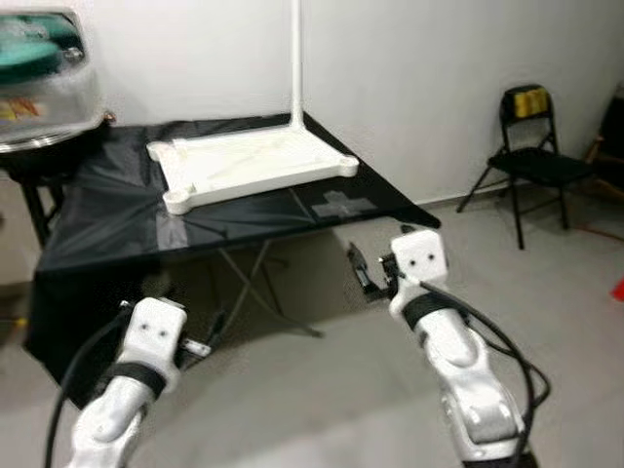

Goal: Building children table

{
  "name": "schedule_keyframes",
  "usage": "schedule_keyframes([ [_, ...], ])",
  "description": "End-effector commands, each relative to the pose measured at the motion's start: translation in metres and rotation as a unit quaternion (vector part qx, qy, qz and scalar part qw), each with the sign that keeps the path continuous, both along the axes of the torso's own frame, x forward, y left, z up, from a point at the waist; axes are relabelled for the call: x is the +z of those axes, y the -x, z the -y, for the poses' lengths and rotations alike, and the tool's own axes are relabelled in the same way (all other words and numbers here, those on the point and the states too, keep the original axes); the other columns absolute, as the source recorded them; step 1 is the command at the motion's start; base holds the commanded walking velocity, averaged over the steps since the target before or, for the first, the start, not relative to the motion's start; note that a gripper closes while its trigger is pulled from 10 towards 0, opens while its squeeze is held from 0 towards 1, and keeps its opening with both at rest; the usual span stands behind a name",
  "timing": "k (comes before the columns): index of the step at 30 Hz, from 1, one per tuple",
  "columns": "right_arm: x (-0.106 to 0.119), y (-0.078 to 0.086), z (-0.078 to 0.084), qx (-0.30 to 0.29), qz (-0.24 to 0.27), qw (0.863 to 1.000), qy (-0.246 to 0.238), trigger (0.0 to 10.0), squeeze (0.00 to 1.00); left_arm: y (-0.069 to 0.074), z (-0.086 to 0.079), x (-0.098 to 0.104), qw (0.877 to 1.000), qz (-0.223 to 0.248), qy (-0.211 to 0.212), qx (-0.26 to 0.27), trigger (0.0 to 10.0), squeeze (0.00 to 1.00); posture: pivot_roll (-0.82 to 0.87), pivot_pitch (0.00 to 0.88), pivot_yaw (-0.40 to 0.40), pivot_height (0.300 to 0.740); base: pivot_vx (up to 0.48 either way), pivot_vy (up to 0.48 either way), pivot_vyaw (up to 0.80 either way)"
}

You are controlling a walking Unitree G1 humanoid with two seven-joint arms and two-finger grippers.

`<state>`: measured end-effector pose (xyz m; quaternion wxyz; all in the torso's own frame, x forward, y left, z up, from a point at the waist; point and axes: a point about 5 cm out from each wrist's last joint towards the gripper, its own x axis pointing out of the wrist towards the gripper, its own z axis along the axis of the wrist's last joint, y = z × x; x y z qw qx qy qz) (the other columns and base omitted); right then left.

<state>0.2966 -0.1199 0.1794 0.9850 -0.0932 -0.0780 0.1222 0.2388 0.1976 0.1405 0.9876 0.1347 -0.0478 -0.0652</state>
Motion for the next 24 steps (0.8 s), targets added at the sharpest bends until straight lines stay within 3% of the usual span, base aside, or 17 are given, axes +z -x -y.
schedule_keyframes([
  [1, -0.0009, 0.0001, -0.0033, 0.008, -0.003, 1.0, -0.008, 10.0, 0.0, 0.0007, -0.004, -0.0027, 1.0, -0.008, -0.008, 0.007, 10.0, 0.0, -0.02, 0.0, -0.052, 0.74, 0.0, 0.0, 0.0],
  [12, -0.002, -0.0004, -0.0045, 0.008, -0.004, 1.0, -0.009, 10.0, 0.0, -0.0005, -0.0046, -0.0038, 1.0, -0.015, -0.018, 0.009, 10.0, 0.0, -0.02, 0.0, -0.048, 0.74, 0.0, 0.0, 0.0],
  [16, -0.0017, -0.001, -0.0043, 0.008, -0.003, 1.0, -0.009, 10.0, 0.0, -0.001, -0.0041, -0.0052, 0.999, -0.019, -0.025, 0.01, 10.0, 0.0, -0.02, 0.0, -0.048, 0.74, 0.0, -0.48, 0.0],
  [24, -0.0018, -0.0007, -0.0022, 0.005, -0.003, 1.0, -0.008, 10.0, 0.0, -0.0025, -0.0099, -0.0082, 0.999, -0.029, -0.023, 0.031, 10.0, 0.0, -0.02, 0.0, -0.048, 0.74, 0.0, 0.0, 0.0],
])
